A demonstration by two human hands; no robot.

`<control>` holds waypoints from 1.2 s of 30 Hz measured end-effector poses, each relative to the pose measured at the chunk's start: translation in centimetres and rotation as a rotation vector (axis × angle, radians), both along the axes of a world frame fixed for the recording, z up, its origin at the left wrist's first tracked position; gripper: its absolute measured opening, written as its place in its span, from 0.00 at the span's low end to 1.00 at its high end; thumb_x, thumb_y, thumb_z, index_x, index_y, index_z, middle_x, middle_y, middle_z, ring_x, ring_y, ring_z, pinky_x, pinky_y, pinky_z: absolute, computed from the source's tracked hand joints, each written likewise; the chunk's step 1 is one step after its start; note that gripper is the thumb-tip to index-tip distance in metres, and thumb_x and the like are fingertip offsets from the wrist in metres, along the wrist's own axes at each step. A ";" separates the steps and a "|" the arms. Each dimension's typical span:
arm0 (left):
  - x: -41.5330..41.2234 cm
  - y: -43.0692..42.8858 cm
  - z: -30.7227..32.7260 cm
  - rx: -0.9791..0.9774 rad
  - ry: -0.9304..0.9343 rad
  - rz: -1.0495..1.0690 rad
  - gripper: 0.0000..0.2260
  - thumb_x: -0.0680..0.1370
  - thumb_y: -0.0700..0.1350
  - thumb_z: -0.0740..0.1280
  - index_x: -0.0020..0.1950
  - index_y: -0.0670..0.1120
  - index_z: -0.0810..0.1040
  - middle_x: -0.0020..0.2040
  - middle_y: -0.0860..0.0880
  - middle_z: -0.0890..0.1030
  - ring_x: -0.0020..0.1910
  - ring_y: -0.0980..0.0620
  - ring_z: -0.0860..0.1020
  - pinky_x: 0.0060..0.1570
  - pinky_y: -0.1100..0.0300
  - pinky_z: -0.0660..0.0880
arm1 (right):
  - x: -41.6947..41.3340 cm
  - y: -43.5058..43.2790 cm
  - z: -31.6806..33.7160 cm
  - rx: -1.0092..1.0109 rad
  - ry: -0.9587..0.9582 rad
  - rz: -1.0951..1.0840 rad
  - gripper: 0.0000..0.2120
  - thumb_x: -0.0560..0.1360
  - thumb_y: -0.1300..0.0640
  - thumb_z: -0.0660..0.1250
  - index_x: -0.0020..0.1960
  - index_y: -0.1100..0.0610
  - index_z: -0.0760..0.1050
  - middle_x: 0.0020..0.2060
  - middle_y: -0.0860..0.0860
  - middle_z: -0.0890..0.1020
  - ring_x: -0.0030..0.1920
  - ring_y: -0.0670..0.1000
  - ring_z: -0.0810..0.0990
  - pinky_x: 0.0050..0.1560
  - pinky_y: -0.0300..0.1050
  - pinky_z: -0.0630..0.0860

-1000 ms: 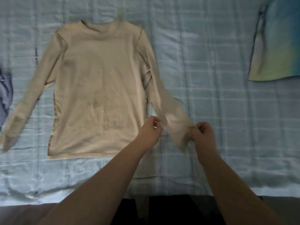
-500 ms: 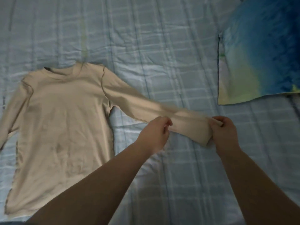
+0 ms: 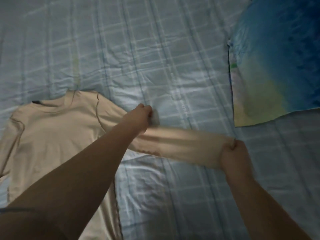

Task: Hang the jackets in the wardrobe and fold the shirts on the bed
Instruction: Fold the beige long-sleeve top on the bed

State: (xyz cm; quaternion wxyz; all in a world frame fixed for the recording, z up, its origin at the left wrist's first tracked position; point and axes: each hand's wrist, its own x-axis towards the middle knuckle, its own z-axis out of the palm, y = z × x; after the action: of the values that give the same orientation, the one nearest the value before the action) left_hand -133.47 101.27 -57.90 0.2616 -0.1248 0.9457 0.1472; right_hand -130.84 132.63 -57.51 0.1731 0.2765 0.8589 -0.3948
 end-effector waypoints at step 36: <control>1.7 9.2 -1.6 0.125 0.498 0.141 0.21 0.76 0.38 0.64 0.68 0.47 0.70 0.68 0.43 0.67 0.56 0.41 0.76 0.56 0.47 0.75 | -2.9 2.5 -0.3 0.088 0.204 0.074 0.12 0.81 0.53 0.61 0.45 0.62 0.70 0.35 0.52 0.73 0.40 0.58 0.74 0.41 0.47 0.65</control>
State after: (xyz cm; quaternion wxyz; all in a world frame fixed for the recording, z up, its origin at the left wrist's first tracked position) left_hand -131.74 110.44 -59.55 0.0171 -0.1341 0.9589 0.2493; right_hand -133.79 135.14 -57.76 0.0870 0.2102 0.8982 -0.3762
